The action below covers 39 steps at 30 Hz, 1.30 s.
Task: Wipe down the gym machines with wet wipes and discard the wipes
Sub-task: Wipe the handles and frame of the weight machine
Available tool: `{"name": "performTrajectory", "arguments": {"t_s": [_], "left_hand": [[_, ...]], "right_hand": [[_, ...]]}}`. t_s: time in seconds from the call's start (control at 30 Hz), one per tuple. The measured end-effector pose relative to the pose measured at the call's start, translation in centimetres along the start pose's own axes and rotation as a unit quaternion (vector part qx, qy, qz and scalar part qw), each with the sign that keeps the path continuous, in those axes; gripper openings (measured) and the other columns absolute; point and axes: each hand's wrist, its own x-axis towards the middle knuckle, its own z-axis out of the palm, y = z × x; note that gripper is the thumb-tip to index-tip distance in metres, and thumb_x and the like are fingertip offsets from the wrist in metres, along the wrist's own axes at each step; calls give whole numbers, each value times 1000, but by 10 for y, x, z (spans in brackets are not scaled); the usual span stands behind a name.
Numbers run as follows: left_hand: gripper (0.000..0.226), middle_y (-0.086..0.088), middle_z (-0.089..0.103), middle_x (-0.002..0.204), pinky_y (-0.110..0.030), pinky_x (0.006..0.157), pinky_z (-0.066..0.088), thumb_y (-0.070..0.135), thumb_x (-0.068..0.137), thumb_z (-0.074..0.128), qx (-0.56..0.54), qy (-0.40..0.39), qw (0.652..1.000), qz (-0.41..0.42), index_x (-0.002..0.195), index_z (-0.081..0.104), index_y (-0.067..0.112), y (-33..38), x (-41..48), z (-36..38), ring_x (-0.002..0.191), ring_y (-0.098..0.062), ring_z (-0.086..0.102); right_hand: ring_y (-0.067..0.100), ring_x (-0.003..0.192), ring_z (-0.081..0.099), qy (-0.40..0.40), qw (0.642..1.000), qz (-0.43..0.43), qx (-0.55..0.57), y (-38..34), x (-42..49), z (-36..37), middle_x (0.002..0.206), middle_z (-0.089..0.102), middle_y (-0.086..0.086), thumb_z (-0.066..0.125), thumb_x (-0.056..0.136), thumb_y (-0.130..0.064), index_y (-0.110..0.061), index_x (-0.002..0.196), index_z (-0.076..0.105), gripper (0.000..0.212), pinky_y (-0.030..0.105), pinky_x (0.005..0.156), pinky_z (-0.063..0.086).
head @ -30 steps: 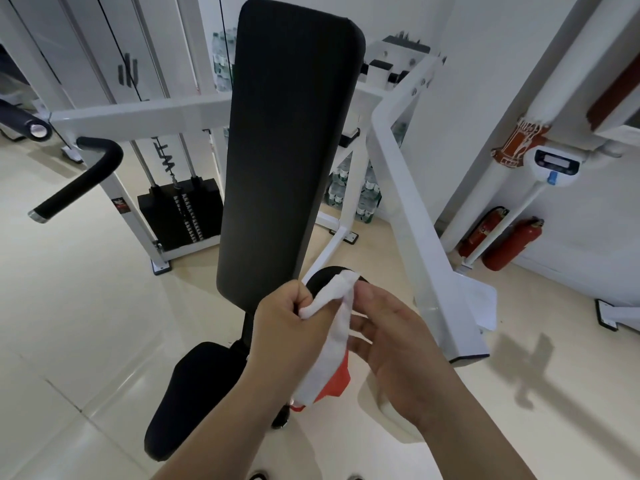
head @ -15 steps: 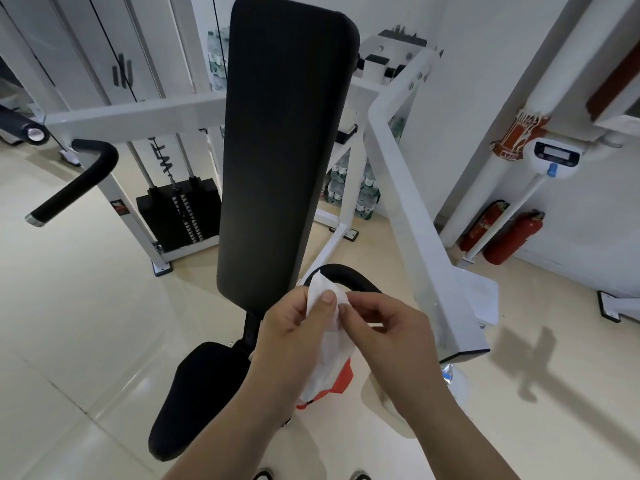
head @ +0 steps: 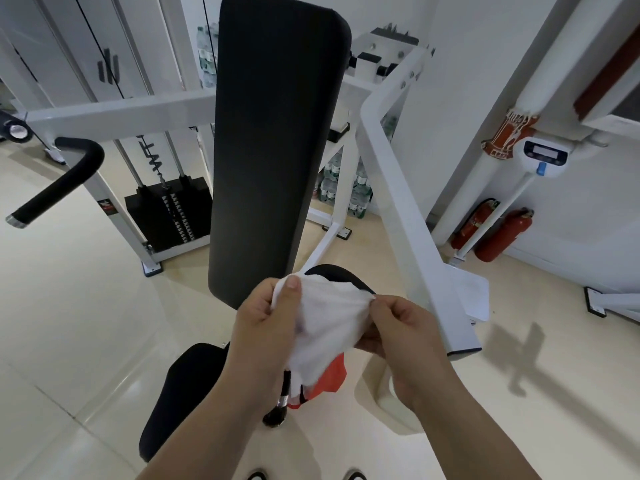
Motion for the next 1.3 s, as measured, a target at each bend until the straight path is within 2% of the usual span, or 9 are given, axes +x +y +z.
{"name": "performTrajectory", "arguments": {"t_s": [0.17,0.33,0.43,0.57,0.77,0.9,0.97,1.13,1.3], "left_hand": [[17,-3,74,105,-31,68,60,34,105,52,-84,17,989,-117,106,67,28,2,22,-1,81,-15,73],[27,1,59,78,-33,61,46,40,105,46,151,80,971,167,89,57,22,35,46,13,70,-14,56],[16,10,56,99,-27,68,46,36,103,49,341,32,863,370,99,59,24,28,52,47,83,-7,54],[32,10,62,112,-37,88,47,45,101,37,578,-117,717,370,105,63,26,-29,51,90,110,-15,53],[49,5,57,141,-42,108,41,35,95,32,638,-283,618,362,135,58,24,-28,53,96,131,-17,49],[47,11,65,111,-39,92,28,15,83,57,722,-314,427,444,125,55,36,-4,75,99,116,-18,49],[43,9,64,96,-41,95,33,12,85,58,747,-339,372,435,120,56,36,1,88,105,106,-19,55],[19,6,46,72,-38,65,53,18,92,57,803,-369,356,305,109,57,25,1,91,140,60,-17,48],[17,2,46,65,-32,54,33,11,80,68,783,-231,391,425,92,59,19,-50,74,135,54,-20,41]], "right_hand": [[19,52,58,37,990,-82,-106,-12,11,-16,71,70,7,49,106,-11,-20,103,67,21,32,50,53],[12,60,58,110,930,-250,-245,-42,47,-60,81,67,-5,52,103,-15,-29,107,66,20,31,65,51],[13,86,61,126,857,-326,-378,-37,79,-72,98,64,-5,57,100,-17,-20,115,68,19,36,76,54],[33,109,55,95,764,-390,-505,8,113,-84,114,59,9,71,91,-16,-11,116,71,25,49,89,52],[30,109,49,108,772,-425,-460,20,122,-87,113,57,5,70,91,-11,-13,112,71,22,40,87,51],[31,108,50,107,773,-432,-452,21,123,-88,112,57,6,68,90,-8,-12,110,71,21,40,83,51],[32,108,50,107,773,-433,-452,22,125,-89,112,57,6,68,90,-8,-12,110,72,21,41,82,51],[33,113,49,97,771,-418,-470,21,127,-87,117,55,7,70,88,-11,-14,107,72,20,47,71,54],[32,117,45,99,758,-413,-495,21,127,-86,124,55,9,71,90,-17,-15,104,73,15,45,77,52]]}}
